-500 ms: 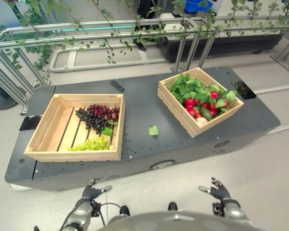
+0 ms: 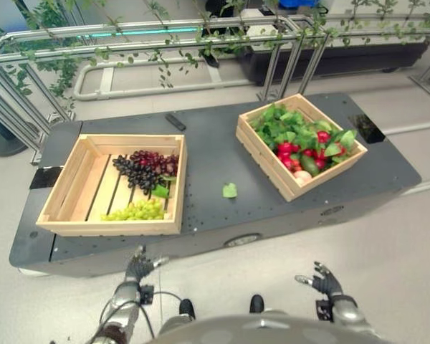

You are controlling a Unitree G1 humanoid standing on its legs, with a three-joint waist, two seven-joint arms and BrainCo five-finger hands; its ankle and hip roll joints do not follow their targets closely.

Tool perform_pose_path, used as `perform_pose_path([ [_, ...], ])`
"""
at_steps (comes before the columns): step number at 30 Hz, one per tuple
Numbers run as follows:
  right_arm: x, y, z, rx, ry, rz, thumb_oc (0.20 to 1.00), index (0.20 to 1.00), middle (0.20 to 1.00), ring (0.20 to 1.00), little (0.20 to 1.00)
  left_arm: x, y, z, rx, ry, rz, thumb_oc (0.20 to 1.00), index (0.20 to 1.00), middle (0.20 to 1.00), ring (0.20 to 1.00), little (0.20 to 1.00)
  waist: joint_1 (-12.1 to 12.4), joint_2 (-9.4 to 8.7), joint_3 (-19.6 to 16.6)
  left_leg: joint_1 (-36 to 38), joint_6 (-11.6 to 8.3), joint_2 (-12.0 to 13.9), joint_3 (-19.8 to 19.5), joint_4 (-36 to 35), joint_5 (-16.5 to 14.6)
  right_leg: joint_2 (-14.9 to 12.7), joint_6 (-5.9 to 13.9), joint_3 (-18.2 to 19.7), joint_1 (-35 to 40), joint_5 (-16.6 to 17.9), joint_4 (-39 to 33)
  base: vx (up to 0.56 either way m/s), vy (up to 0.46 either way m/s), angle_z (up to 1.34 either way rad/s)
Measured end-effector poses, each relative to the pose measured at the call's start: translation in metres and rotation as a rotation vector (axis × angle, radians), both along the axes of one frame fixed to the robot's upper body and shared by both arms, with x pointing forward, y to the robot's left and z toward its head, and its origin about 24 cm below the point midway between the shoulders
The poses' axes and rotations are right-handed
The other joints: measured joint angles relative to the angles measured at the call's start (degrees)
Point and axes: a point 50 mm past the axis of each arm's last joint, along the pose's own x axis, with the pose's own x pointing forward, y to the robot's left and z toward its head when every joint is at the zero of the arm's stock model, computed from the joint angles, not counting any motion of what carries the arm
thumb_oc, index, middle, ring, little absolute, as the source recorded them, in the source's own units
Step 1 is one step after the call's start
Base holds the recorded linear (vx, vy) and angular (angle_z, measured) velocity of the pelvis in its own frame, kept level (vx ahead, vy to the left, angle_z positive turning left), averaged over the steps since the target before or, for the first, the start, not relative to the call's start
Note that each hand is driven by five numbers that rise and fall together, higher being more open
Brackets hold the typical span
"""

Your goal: Pick up the fruits from the basket on one side to the basket on the other side

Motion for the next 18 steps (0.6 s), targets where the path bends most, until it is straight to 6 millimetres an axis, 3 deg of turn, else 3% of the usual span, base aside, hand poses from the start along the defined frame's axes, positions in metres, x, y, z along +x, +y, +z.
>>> perform_pose_path([
  [4, 0.018, 0.000, 0.017, -0.002, -0.120, 0.029, 1.000, 1.000, 1.000, 1.000, 1.000, 0.014, 0.004, 0.023, -0.005, -0.143, 0.009, 1.000, 1.000, 1.000, 1.000, 1.000, -0.04, 0.12, 0.15, 0.09, -0.01, 0.01, -0.05, 0.00, 0.00, 0.07, 0.02, -0.06, 0.38, 0.31, -0.52, 0.00, 0.000, 0.00],
  [9, 0.053, -0.011, 0.063, -0.042, -0.363, 0.067, 1.000, 1.000, 1.000, 1.000, 1.000, 0.032, 0.010, 0.058, 0.003, -0.319, 0.015, 1.000, 1.000, 1.000, 1.000, 1.000, -0.04, 0.11, 0.38, 0.20, -0.03, -0.01, -0.03, -0.02, 0.00, 0.07, 0.03, -0.25, 0.95, 0.64, -1.29, 0.00, -0.001, 0.01],
  [15, 0.074, -0.021, 0.104, -0.090, -0.567, 0.046, 1.000, 1.000, 1.000, 1.000, 1.000, 0.045, 0.010, 0.089, 0.013, -0.475, 0.010, 1.000, 1.000, 1.000, 1.000, 1.000, 0.00, 0.04, 0.53, 0.36, -0.03, 0.00, -0.02, -0.01, 0.01, 0.09, 0.02, -0.28, 1.13, 0.69, -1.28, 0.00, 0.000, 0.00],
  [18, 0.078, -0.025, 0.115, -0.107, -0.628, 0.033, 1.000, 1.000, 1.000, 1.000, 1.000, 0.050, 0.008, 0.104, 0.014, -0.551, 0.000, 1.000, 1.000, 1.000, 1.000, 1.000, 0.00, 0.02, 0.58, 0.52, -0.03, -0.01, 0.01, -0.03, 0.01, 0.08, 0.03, -0.27, 1.29, 0.69, -1.28, 0.00, 0.000, 0.00],
])
